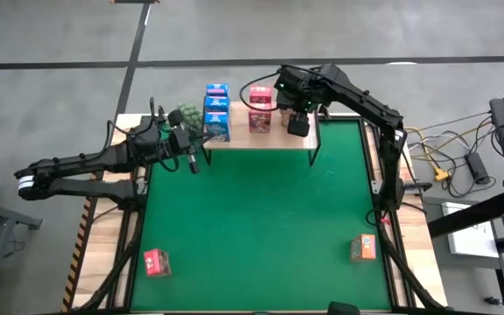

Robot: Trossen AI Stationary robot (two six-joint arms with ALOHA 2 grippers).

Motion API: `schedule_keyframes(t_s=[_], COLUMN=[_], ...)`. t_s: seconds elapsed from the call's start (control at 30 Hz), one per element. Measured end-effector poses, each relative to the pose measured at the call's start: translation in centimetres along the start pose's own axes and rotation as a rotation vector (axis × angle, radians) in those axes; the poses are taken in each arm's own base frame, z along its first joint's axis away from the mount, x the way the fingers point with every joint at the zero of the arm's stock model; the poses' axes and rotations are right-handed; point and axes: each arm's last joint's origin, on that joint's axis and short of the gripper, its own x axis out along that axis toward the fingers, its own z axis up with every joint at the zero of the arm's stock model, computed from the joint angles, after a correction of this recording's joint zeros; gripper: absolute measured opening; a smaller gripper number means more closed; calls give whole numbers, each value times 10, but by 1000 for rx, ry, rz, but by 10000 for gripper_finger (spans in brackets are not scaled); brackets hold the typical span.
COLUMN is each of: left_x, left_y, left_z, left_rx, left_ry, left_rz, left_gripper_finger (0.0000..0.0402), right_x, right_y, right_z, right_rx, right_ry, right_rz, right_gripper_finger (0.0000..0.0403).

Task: Stack cereal on shelf
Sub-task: Put the top orange cereal box on the shelf aligned with the other orange cereal box

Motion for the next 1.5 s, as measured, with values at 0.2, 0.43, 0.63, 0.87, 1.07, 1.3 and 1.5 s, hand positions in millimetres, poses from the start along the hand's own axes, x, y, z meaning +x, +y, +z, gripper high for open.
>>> schedule_keyframes(t_s=[0.2, 0.43, 0.63, 0.87, 1.07, 1.3, 1.5], left_x=[0, 0, 0, 0, 0, 0, 0], left_y=[0, 0, -1, -1, -1, -1, -1], left_z=[0, 0, -1, -2, -3, -3, -3], left_rx=[1, 1, 2, 3, 11, 12, 16], left_ry=[0, 1, 5, 8, 12, 13, 13], left_rz=[0, 0, -2, -4, -5, -6, -5], left_gripper_finger=[0, 0, 0, 0, 0, 0, 0], right_x=[-14, -41, -53, -38, -5, -2, -7], right_y=[-4, 3, 21, 39, 46, 40, 33], right_z=[-1, -7, -7, -3, -11, -23, -31], right_rx=[69, 183, 208, 179, 157, 165, 195], right_ry=[-28, -122, -181, -108, 47, 37, -43], right_rz=[-61, -8, 175, 213, 117, -120, -139], right_gripper_finger=[242, 242, 226, 162, 84, 18, 9])
